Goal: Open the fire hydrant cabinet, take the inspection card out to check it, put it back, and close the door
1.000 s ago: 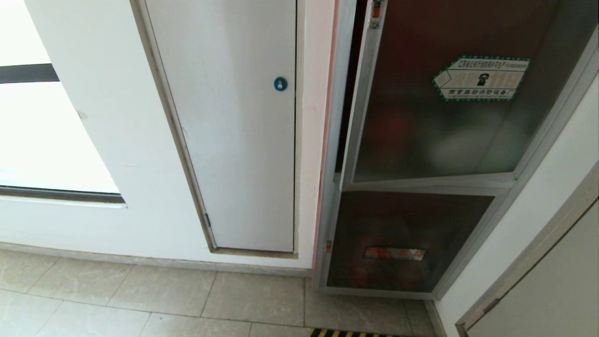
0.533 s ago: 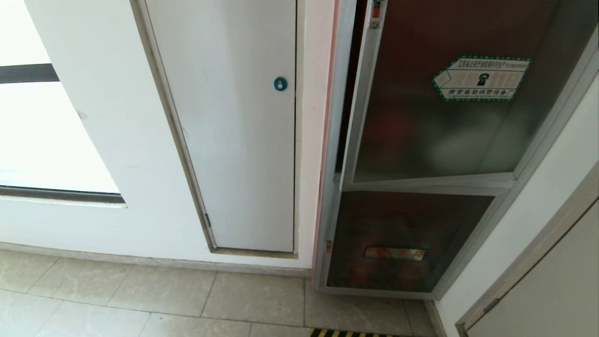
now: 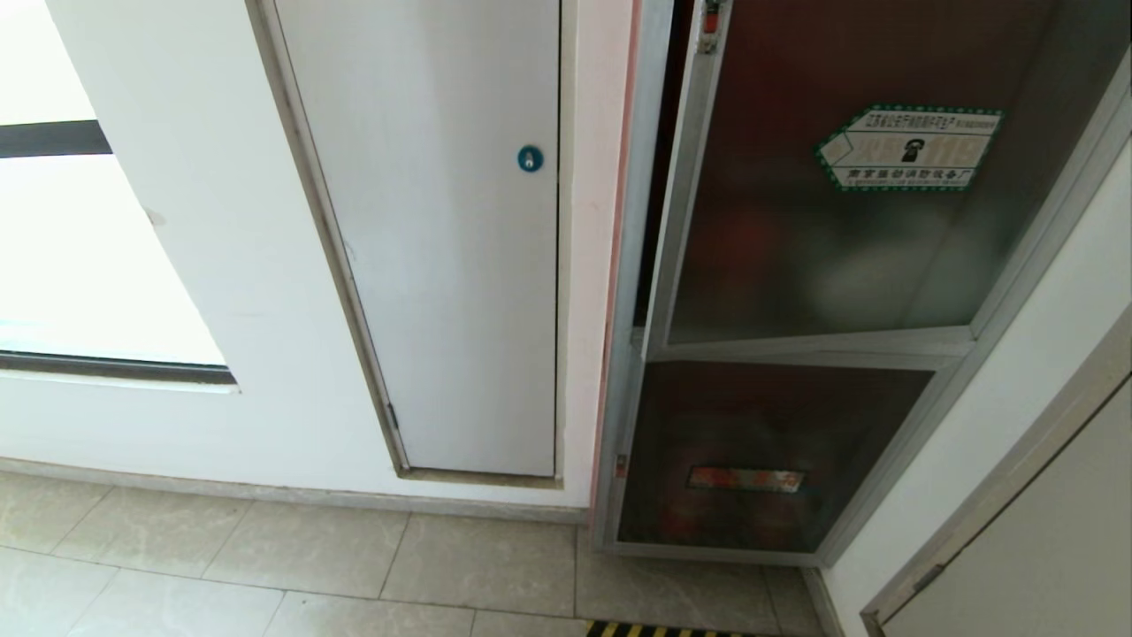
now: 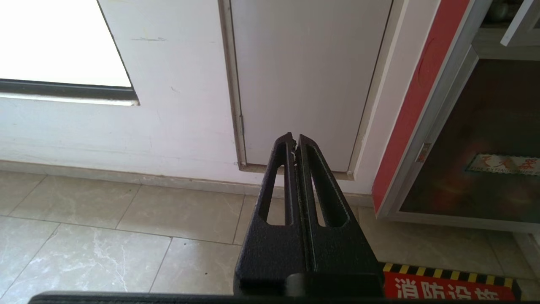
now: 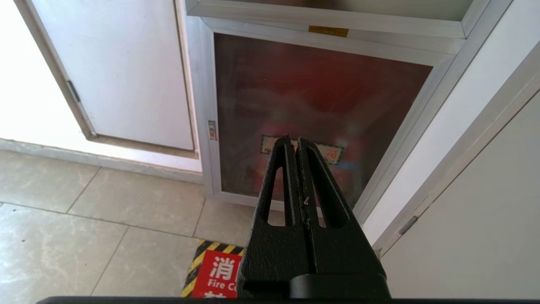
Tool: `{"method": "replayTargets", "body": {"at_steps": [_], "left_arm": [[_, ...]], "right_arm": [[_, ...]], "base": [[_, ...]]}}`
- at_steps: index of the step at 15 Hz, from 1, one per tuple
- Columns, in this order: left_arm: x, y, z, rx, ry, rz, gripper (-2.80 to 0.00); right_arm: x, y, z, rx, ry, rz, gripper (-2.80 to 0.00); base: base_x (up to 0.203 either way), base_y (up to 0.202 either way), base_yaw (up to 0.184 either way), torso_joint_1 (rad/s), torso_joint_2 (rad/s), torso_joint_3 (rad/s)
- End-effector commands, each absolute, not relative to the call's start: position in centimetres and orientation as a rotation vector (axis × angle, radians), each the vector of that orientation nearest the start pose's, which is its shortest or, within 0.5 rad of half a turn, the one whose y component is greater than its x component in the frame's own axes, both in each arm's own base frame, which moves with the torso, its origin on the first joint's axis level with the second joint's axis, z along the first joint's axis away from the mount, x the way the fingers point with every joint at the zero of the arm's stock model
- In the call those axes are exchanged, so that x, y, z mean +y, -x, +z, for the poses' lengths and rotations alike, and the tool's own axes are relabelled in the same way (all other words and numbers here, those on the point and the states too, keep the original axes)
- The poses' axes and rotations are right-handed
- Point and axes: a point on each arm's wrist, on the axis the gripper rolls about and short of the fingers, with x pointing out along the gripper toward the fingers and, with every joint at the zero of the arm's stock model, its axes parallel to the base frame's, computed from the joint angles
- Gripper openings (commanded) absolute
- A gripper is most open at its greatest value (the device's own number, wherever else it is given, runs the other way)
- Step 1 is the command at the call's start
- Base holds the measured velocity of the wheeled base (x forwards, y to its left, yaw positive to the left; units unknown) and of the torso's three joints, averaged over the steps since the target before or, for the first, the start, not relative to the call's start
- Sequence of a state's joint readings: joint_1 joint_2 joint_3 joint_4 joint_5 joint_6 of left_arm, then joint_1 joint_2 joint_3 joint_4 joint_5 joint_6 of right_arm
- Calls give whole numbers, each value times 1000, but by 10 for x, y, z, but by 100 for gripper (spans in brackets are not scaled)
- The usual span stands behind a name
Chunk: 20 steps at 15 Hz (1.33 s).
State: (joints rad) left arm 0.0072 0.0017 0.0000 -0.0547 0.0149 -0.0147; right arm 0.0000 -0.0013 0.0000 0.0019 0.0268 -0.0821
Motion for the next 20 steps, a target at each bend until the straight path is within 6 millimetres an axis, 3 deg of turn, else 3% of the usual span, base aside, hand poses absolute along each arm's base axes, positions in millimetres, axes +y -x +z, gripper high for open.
{"method": "replayTargets", "body": {"at_steps": [1, 20], "left_arm": [[0, 21, 76, -37, 15, 23, -280], [0, 21, 76, -36, 19, 25, -280]], "right_arm": [[1, 23, 75, 2, 83, 26, -280], [1, 23, 75, 2, 74, 28, -280]], "base": [[0, 0, 0, 0, 0, 0], [14, 0, 0, -1, -1, 0]]}}
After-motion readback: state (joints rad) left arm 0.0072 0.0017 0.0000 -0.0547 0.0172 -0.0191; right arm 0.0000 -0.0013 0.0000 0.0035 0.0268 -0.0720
